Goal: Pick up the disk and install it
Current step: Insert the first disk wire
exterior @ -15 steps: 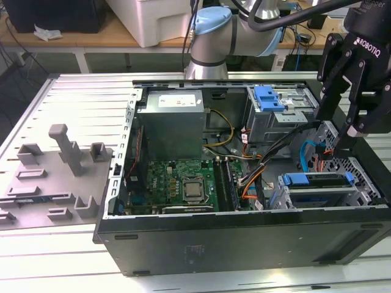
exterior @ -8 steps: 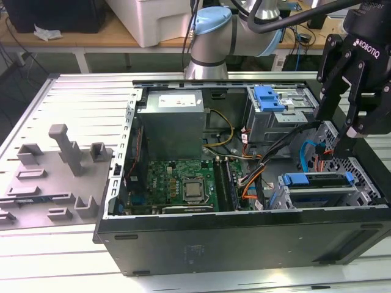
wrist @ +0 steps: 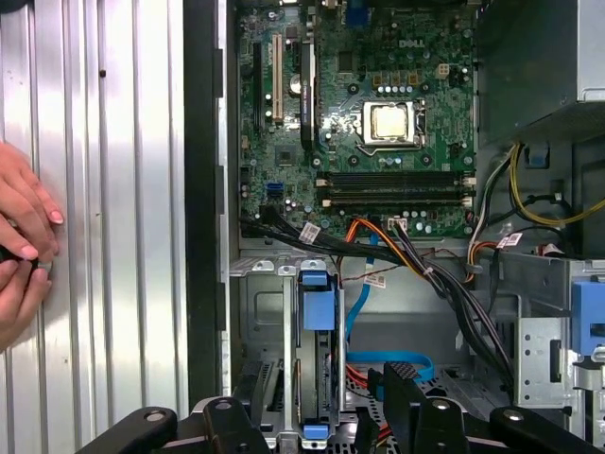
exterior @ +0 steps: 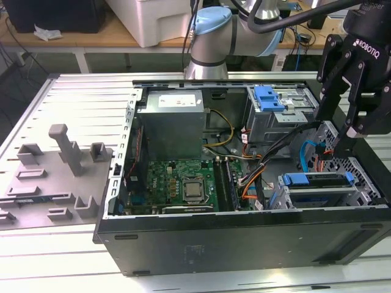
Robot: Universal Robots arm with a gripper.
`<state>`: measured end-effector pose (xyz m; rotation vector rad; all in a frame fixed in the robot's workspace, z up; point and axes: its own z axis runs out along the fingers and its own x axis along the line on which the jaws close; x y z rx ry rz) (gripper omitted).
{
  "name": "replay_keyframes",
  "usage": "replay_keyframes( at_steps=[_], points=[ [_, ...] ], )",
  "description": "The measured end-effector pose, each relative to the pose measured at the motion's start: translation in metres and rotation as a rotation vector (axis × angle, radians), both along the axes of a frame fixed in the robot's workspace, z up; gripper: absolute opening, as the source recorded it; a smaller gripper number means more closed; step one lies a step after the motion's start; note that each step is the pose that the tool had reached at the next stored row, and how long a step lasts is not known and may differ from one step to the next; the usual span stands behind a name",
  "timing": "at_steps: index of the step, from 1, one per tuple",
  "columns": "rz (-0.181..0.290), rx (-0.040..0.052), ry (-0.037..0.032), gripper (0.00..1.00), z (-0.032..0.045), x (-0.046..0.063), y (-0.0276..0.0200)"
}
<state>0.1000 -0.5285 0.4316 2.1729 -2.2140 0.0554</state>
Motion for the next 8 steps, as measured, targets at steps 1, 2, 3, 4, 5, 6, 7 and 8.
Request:
replay_keyframes(
  at_steps=[1,2,3,4,5,6,7,8],
  points=[
    [0.000,0.0001,0.0000,0.62,-0.0001,0.0002,0.0001],
    [0.000,0.0002,0.0000,0.62,-0.0002,0.0005,0.0002],
    [0.000,0.0001,0.0000,0.62,-0.0002,0.0016,0.0005],
    [0.000,0.0000,0.0000,0.62,-0.0003,0.0025,0.0007],
    [0.000,-0.0001,0.0000,0.62,-0.0004,0.0034,0.0009],
    [0.000,0.0000,0.0000,0.62,-0.0006,0.0052,0.0013],
    [0.000,0.0002,0.0000,0.62,-0.0009,0.0061,0.0016],
    [0.000,0.0000,0.0000,0.62,-0.0010,0.0070,0.0019]
  ],
)
